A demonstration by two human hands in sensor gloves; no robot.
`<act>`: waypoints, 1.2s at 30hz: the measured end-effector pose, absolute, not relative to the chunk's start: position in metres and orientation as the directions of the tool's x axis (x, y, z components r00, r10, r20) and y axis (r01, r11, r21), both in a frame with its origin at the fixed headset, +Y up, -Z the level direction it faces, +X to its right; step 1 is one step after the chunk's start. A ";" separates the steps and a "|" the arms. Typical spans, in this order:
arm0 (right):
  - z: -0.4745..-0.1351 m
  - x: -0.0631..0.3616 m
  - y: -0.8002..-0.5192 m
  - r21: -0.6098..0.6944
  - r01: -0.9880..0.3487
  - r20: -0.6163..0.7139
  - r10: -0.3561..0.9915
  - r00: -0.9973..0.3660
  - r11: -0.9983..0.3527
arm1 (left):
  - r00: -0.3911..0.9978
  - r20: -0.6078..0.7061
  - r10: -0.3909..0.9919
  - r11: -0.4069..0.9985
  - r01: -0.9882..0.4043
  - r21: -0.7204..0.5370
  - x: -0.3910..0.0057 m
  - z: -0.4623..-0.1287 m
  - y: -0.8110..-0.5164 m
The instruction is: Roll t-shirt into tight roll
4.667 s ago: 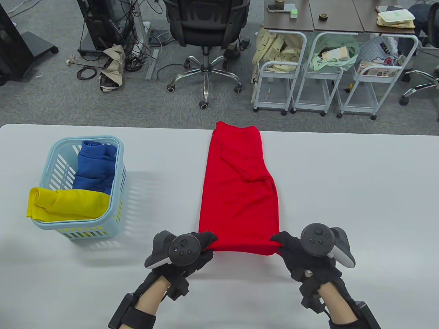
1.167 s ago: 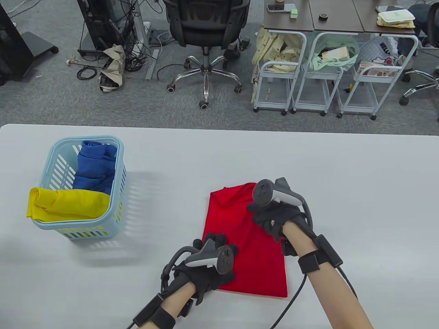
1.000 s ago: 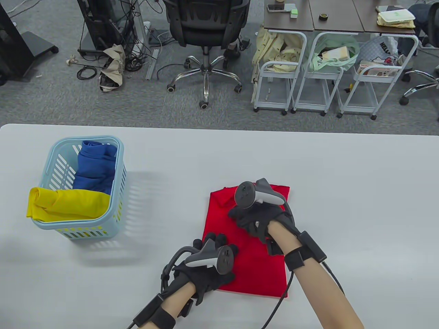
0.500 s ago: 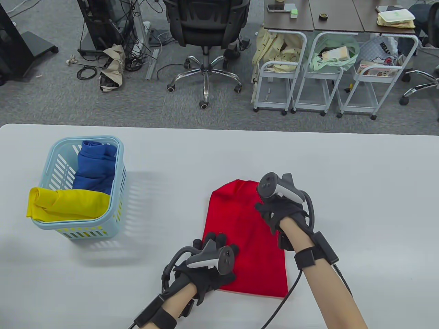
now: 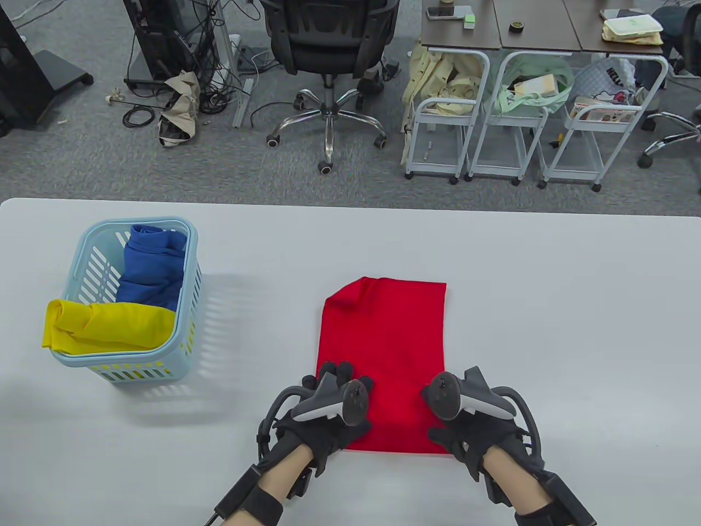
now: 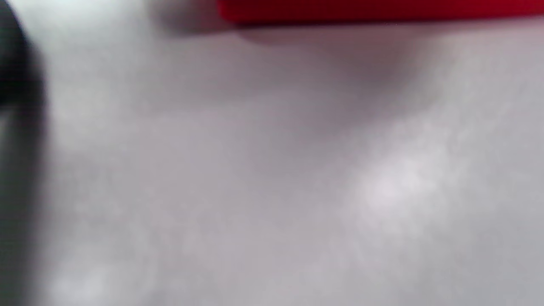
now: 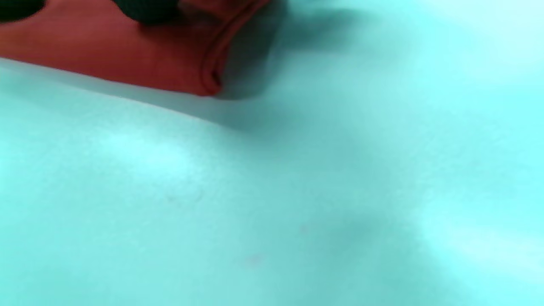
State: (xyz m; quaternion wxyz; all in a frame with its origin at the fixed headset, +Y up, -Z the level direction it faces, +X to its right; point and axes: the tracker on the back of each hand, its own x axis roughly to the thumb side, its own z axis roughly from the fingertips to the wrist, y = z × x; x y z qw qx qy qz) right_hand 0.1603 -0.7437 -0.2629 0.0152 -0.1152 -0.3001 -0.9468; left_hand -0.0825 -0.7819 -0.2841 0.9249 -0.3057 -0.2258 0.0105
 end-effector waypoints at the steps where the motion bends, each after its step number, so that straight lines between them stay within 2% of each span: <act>1: -0.261 0.160 -0.741 0.532 0.093 0.233 0.040 -0.972 -0.841 | 0.892 0.402 0.207 0.819 0.067 -0.570 -0.087 -0.285 -0.777; 2: -0.257 0.158 -0.736 0.483 0.078 0.245 0.049 -0.968 -0.872 | 0.880 0.373 0.293 0.827 -0.037 -0.562 -0.095 -0.284 -0.768; 5: -0.248 0.150 -0.730 0.399 0.126 0.358 0.028 -0.933 -0.908 | 0.877 0.351 0.329 0.861 -0.126 -0.493 -0.115 -0.280 -0.749; 8: -0.244 0.144 -0.737 0.421 0.140 0.408 0.049 -0.912 -0.896 | 0.888 0.374 0.267 0.898 -0.089 -0.430 -0.118 -0.279 -0.743; 11: -0.246 0.144 -0.749 0.474 0.150 0.412 0.069 -0.908 -0.867 | 0.878 0.428 0.216 0.903 -0.014 -0.428 -0.110 -0.275 -0.747; 14: -0.250 0.147 -0.751 0.464 0.148 0.410 0.064 -0.910 -0.873 | 0.863 0.488 0.134 0.913 0.084 -0.399 -0.102 -0.270 -0.746; 17: -0.252 0.151 -0.753 0.479 0.123 0.395 0.089 -0.914 -0.869 | 0.852 0.515 0.093 0.931 0.110 -0.349 -0.097 -0.265 -0.739; 19: -0.253 0.153 -0.753 0.460 0.146 0.386 0.049 -0.921 -0.876 | 0.843 0.533 0.077 0.930 0.131 -0.342 -0.095 -0.263 -0.738; 23: -0.257 0.158 -0.754 0.450 0.143 0.361 0.033 -0.932 -0.882 | 0.824 0.562 -0.067 0.904 0.289 -0.316 -0.090 -0.261 -0.748; 28: -0.258 0.156 -0.755 0.411 0.150 0.359 0.008 -0.933 -0.899 | 0.802 0.582 -0.136 0.904 0.341 -0.259 -0.082 -0.259 -0.749; 32: -0.261 0.157 -0.753 0.374 0.112 0.355 0.030 -0.934 -0.921 | 0.803 0.575 -0.160 0.921 0.330 -0.206 -0.079 -0.260 -0.751; 33: -0.263 0.159 -0.753 0.357 0.102 0.365 0.038 -0.930 -0.929 | 0.805 0.575 -0.146 0.931 0.308 -0.194 -0.080 -0.261 -0.750; 36: -0.266 0.164 -0.751 0.377 0.065 0.354 0.079 -0.932 -0.924 | 0.832 0.554 -0.028 0.942 0.208 -0.264 -0.089 -0.267 -0.747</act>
